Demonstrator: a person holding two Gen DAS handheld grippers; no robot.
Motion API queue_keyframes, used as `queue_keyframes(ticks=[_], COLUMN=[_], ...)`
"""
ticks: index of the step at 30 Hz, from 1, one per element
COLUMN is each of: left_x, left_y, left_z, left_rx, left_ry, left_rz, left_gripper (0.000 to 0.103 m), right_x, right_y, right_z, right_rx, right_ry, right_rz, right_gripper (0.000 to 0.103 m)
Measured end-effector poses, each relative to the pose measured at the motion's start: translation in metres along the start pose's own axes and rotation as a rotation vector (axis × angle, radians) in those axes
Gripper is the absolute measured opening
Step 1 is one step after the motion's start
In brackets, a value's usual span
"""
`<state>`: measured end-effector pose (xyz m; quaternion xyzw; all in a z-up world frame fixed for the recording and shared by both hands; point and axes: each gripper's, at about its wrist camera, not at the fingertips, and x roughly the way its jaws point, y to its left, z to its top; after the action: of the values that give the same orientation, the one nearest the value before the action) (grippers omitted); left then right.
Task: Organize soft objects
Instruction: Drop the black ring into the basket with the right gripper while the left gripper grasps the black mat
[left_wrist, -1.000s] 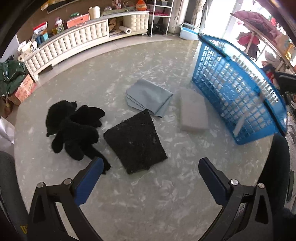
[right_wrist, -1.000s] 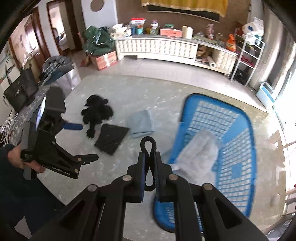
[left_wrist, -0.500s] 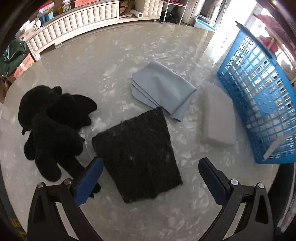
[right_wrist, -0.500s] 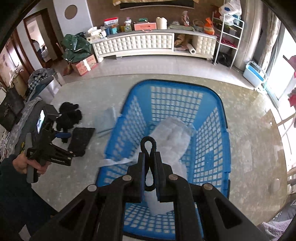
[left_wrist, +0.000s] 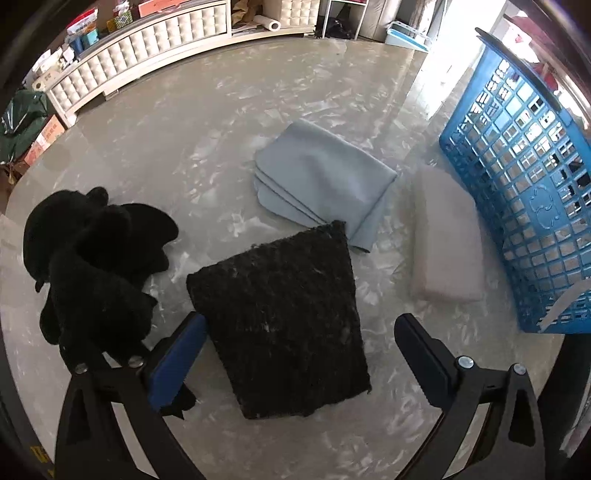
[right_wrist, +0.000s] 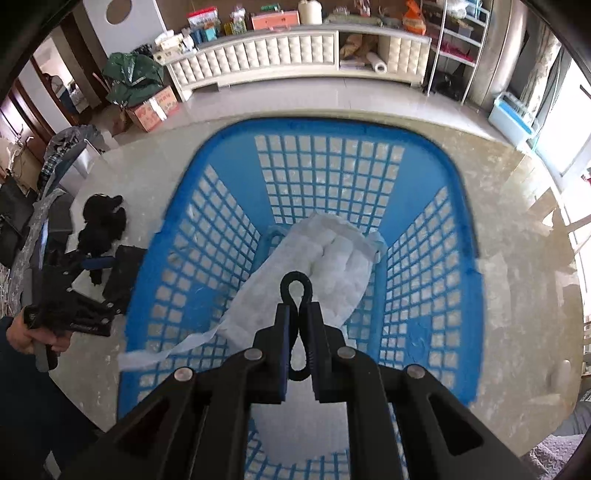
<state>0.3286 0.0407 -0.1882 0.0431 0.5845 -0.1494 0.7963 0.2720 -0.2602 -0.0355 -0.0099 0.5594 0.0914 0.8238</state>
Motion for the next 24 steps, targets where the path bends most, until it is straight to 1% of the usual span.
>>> queue_keyframes(ticks=[2,4,8,11,12,14,15,16,17,18,19,21,22,23,24], left_x=[0.002,0.002,0.004,0.001,0.001,-0.001,-0.004,-0.005,-0.008,-0.011,-0.013,-0.015,-0.016,-0.017,-0.018], left_y=[-0.003,-0.006,-0.011,-0.012,-0.011,-0.013,-0.013,-0.013,-0.011,-0.011,-0.011,-0.013,-0.013,-0.013,-0.014], left_z=[0.001,0.002,0.003,0.005,0.005,0.006,0.005,0.005,0.003,0.001,-0.001,-0.003,-0.004,-0.006,-0.007], left_rx=[0.023,0.044,0.078,0.088,0.087,0.083,0.082,0.083,0.085,0.089,0.093,0.096,0.097,0.098,0.101], left_ry=[0.001,0.003,0.005,0.009,0.009,0.005,0.003,0.001,-0.003,-0.007,-0.008,0.002,0.006,0.011,0.014], left_rz=[0.021,0.036,0.073,0.072,0.071,0.072,0.072,0.072,0.071,0.068,0.065,0.064,0.063,0.064,0.068], left_gripper=[0.101,0.098,0.086,0.076,0.072,0.066,0.061,0.056,0.046,0.036,0.034,0.027,0.026,0.026,0.026], right_x=[0.009,0.015,0.022,0.026,0.027,0.031,0.032,0.032,0.032,0.033,0.033,0.033,0.033,0.034,0.034], right_y=[0.001,0.003,0.007,0.007,0.008,0.009,0.011,0.011,0.012,0.012,0.012,0.012,0.011,0.012,0.013], right_z=[0.005,0.009,0.012,0.012,0.012,0.012,0.012,0.013,0.014,0.015,0.015,0.016,0.017,0.017,0.018], right_rx=[-0.005,-0.013,-0.015,-0.014,-0.013,-0.009,-0.007,-0.007,-0.007,-0.007,-0.01,-0.013,-0.013,-0.01,-0.001], right_ry=[0.022,0.038,0.054,0.065,0.069,0.079,0.088,0.092,0.094,0.093,0.09,0.087,0.086,0.082,0.079], right_rz=[-0.007,-0.013,-0.007,-0.002,0.002,0.001,-0.003,-0.001,0.002,0.0,-0.004,-0.006,-0.012,-0.017,-0.022], right_gripper=[0.009,0.009,0.009,0.009,0.01,0.014,0.015,0.019,0.028,0.032,0.038,0.041,0.048,0.059,0.068])
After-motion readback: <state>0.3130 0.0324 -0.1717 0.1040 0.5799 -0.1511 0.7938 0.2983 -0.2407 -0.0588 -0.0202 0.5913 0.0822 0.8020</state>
